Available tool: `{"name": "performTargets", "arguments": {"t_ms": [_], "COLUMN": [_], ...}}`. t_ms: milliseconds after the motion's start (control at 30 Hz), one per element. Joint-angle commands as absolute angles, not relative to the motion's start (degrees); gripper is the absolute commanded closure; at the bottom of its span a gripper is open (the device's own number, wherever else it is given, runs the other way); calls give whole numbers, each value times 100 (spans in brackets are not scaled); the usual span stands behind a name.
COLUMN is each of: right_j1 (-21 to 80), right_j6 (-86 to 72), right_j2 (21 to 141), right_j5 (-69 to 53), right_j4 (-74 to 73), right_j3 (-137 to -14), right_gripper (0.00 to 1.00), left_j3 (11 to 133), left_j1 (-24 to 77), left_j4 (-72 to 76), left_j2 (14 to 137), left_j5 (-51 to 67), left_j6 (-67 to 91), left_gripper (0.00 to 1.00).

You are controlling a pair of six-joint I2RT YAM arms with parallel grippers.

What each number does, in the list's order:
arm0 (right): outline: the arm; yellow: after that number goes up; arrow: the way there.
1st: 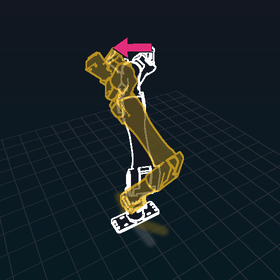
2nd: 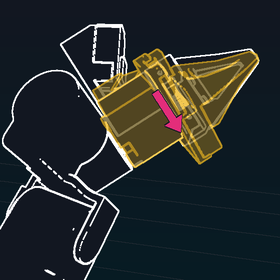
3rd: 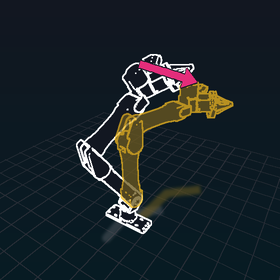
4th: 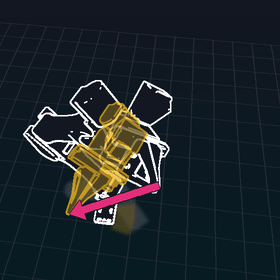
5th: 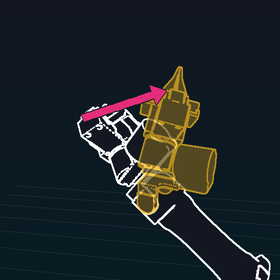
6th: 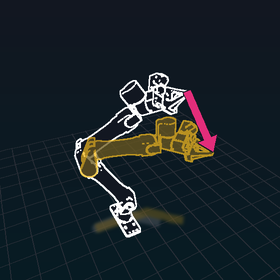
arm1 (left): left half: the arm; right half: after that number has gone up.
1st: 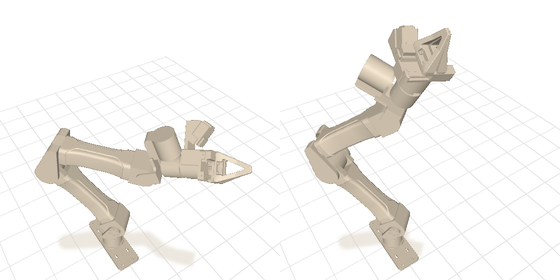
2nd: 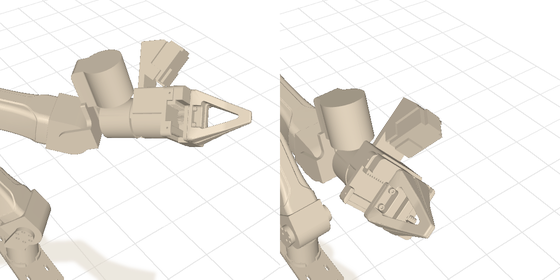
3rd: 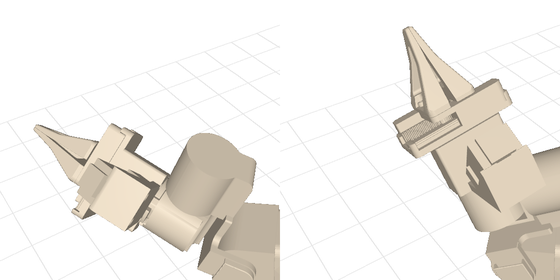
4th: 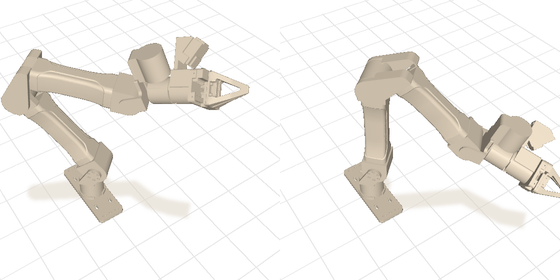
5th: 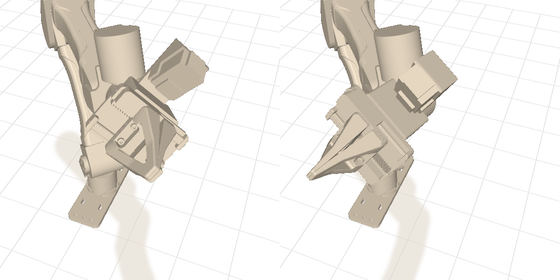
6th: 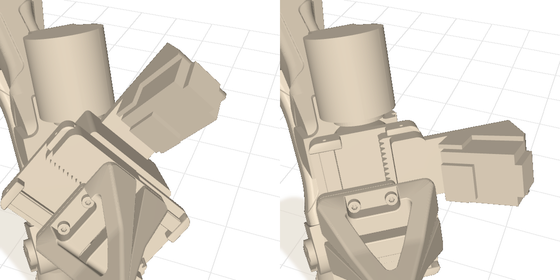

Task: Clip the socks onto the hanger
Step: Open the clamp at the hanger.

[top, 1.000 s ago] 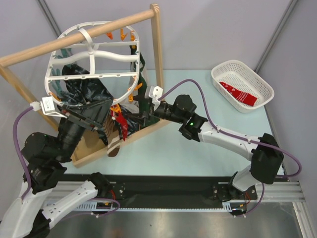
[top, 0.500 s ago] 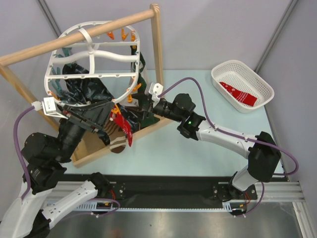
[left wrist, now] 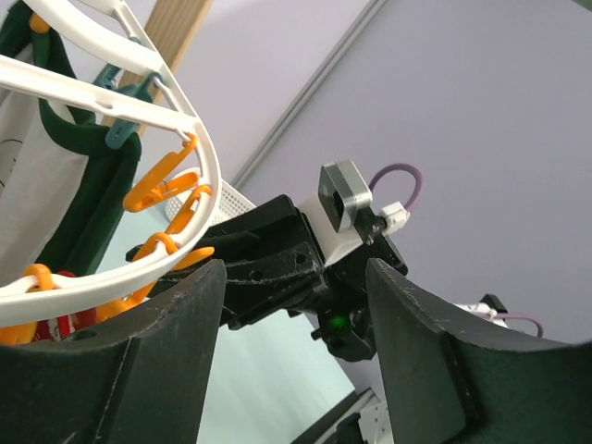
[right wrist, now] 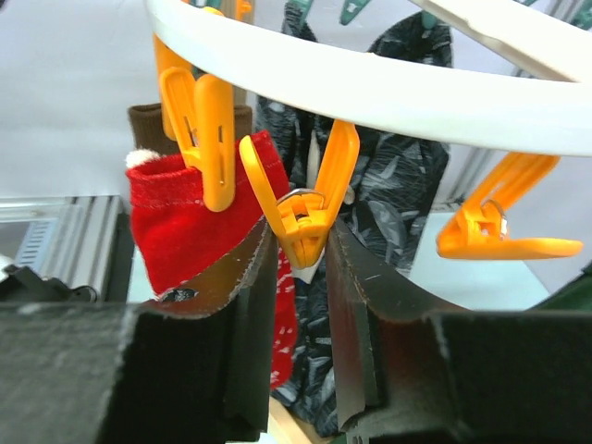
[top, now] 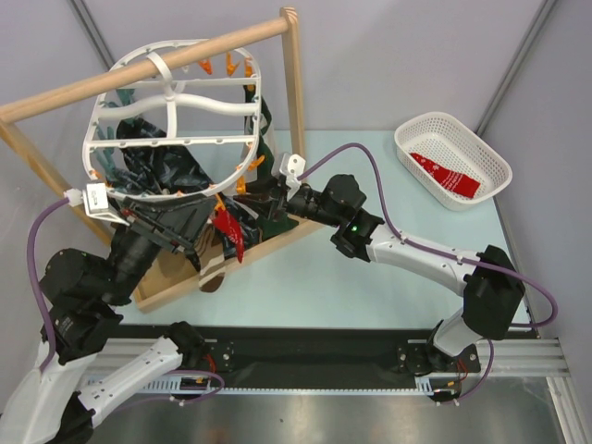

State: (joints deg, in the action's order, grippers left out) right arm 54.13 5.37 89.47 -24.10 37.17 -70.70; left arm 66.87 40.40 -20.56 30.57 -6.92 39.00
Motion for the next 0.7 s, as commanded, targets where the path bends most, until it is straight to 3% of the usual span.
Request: {"name": "performTargets", "arguments": {"t_ms": [0, 100, 300, 500, 667], "right_j1": [5405, 5414, 5379, 5212, 5036], "right_j6": [343, 185, -130, -650, -1212], "right_j2": [8754, 8640, 8587, 8718, 8999], "right_j5": [-2584, -2698, -2865, -3435, -3998], "right_j4": [3929, 3693, 2261, 714, -341], "right_j3": [-7286, -7391, -8232, -9122, -9886], "right_gripper": [87, 100, 100, 100, 100], "left_j3": [6794, 6803, 6601, 6258, 6152], "left_j1": [4052, 4052, 4052, 4052, 4052], "left_j4": [-2136, -2136, -2040, -1688, -1529], "left_j2": [3041, 3102, 3252, 3305, 3208], "left_j5": [-291, 174, 782, 1230, 1055], "left_j6": [4016, 4060, 3990, 3797, 3586], "left_gripper": [32, 31, 31, 36, 33]}}
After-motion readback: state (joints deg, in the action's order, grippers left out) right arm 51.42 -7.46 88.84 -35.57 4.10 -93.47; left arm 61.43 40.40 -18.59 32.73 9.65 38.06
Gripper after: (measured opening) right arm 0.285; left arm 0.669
